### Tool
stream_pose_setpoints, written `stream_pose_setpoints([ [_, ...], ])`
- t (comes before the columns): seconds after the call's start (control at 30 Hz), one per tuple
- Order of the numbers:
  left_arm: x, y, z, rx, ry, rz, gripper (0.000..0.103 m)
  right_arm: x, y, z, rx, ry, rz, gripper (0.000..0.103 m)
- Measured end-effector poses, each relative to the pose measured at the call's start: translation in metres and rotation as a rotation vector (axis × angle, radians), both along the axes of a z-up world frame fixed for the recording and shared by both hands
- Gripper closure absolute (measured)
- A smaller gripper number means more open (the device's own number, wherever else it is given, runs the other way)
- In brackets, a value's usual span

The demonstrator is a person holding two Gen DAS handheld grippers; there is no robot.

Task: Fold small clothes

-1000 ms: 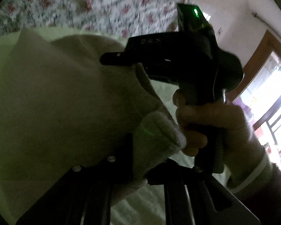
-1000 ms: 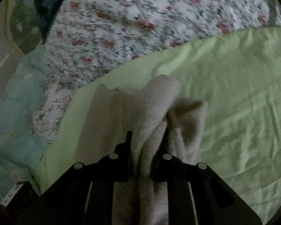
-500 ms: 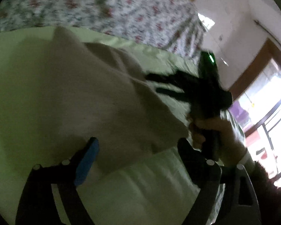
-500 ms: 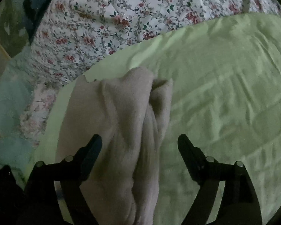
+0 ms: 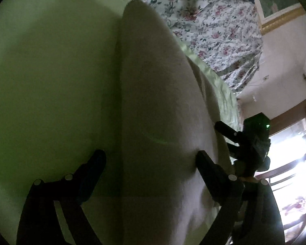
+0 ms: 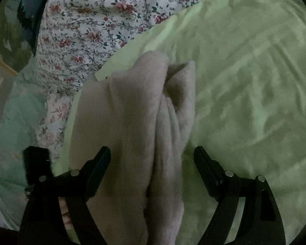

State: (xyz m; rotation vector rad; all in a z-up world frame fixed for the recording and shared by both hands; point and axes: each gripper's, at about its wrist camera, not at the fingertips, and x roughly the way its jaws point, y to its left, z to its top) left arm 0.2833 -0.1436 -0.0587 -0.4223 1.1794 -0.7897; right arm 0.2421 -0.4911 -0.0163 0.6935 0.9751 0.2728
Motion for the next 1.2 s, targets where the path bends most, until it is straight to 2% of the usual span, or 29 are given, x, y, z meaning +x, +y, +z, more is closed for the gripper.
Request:
stream_pose_setpoints([
  [0.07, 0.005, -0.009, -0.003, 0.001, -0.022, -0.020, 0.013, 0.004, -0.001, -0.003, 0.014, 0.010, 0.002, 0.019],
  [0.13, 0.005, -0.018, -0.002, 0.013, -0.049, -0.051, 0.037, 0.008, 0.004, -0.004, 0.008, 0.016, 0.019, 0.022],
  [0.17, 0.006, -0.021, -0.002, 0.018, -0.052, -0.058, 0.039, 0.010, 0.008, -0.004, 0.002, 0.021, 0.030, 0.041],
  [0.2, 0.004, -0.021, 0.000, 0.026, -0.069, -0.056, 0.047, 0.013, 0.015, -0.009, 0.016, 0.052, 0.053, 0.057],
  [0.23, 0.003, -0.021, 0.002, 0.028, -0.081, -0.058, 0.053, 0.013, 0.018, -0.011, 0.017, 0.062, 0.046, 0.058],
  [0.3, 0.000, -0.019, 0.011, 0.033, -0.103, -0.064, 0.059, 0.009, 0.027, -0.004, -0.005, 0.041, 0.034, 0.070],
  [0.33, -0.005, -0.013, 0.018, 0.028, -0.113, -0.067, 0.060, 0.007, 0.029, 0.000, -0.003, 0.032, 0.029, 0.070],
  [0.43, -0.022, 0.013, 0.038, 0.031, -0.140, -0.061, 0.060, -0.005, 0.050, 0.018, -0.008, -0.017, 0.041, 0.073],
  [0.53, -0.040, 0.054, 0.053, 0.037, -0.150, -0.042, 0.060, -0.017, 0.085, 0.030, 0.020, -0.048, 0.100, 0.073],
  [0.7, -0.067, 0.121, 0.063, 0.086, -0.149, -0.005, 0.060, -0.037, 0.151, 0.027, 0.074, -0.072, 0.185, 0.073],
  [0.8, -0.078, 0.154, 0.056, 0.096, -0.137, 0.027, 0.060, -0.043, 0.187, 0.019, 0.092, -0.071, 0.230, 0.073],
  [0.9, -0.085, 0.180, 0.034, 0.098, -0.089, 0.054, 0.059, -0.047, 0.207, 0.007, 0.107, -0.056, 0.253, 0.073],
  [1.0, -0.087, 0.192, 0.016, 0.064, -0.068, 0.086, 0.053, -0.050, 0.211, -0.003, 0.105, -0.044, 0.240, 0.073],
  [1.2, -0.084, 0.189, 0.011, 0.056, -0.063, 0.098, 0.037, -0.051, 0.203, -0.010, 0.086, -0.020, 0.228, 0.069],
])
